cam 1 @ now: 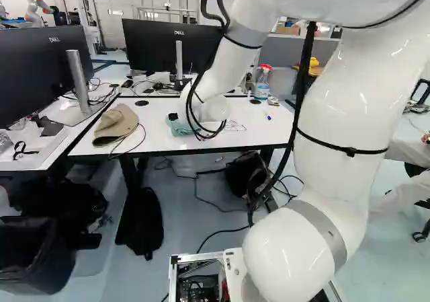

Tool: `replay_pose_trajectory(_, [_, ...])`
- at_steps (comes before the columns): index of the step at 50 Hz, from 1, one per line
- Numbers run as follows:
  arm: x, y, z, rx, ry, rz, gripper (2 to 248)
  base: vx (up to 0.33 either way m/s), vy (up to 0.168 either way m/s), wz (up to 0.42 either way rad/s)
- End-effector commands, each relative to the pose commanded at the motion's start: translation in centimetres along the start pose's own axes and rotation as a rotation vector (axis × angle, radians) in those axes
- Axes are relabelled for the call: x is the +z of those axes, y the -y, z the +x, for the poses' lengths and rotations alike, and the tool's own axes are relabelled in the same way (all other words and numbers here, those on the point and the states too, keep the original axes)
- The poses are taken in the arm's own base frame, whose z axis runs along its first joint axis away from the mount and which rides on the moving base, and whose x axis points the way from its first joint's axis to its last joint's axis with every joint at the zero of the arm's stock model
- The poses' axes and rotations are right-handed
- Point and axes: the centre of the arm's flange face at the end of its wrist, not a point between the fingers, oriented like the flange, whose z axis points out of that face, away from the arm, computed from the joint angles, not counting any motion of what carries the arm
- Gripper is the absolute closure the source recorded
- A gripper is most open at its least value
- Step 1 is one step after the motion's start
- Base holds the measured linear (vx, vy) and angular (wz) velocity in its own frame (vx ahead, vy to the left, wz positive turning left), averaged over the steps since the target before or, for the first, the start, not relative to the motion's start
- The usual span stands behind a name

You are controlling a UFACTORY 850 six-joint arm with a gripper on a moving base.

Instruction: Clean the table with the green towel

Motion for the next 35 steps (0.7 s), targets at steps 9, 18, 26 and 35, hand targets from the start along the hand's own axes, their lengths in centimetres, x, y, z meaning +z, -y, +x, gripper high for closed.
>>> replay_pose_trajectory(9, [0.79, 0.38, -0.16, 0.005, 0.067, 0.002, 3, 0.0, 0.0, 0.0])
replay_pose_trajectory(18, [0.97, 0.48, -0.66, 0.013, 0.139, -0.001, 3, 0.0, 0.0, 0.0])
replay_pose_trajectory(26, [0.95, 0.47, -0.79, 0.015, 0.153, -0.002, 3, 0.0, 0.0, 0.0])
replay_pose_trajectory(35, [0.95, 0.47, -0.79, 0.015, 0.153, -0.002, 3, 0.0, 0.0, 0.0])
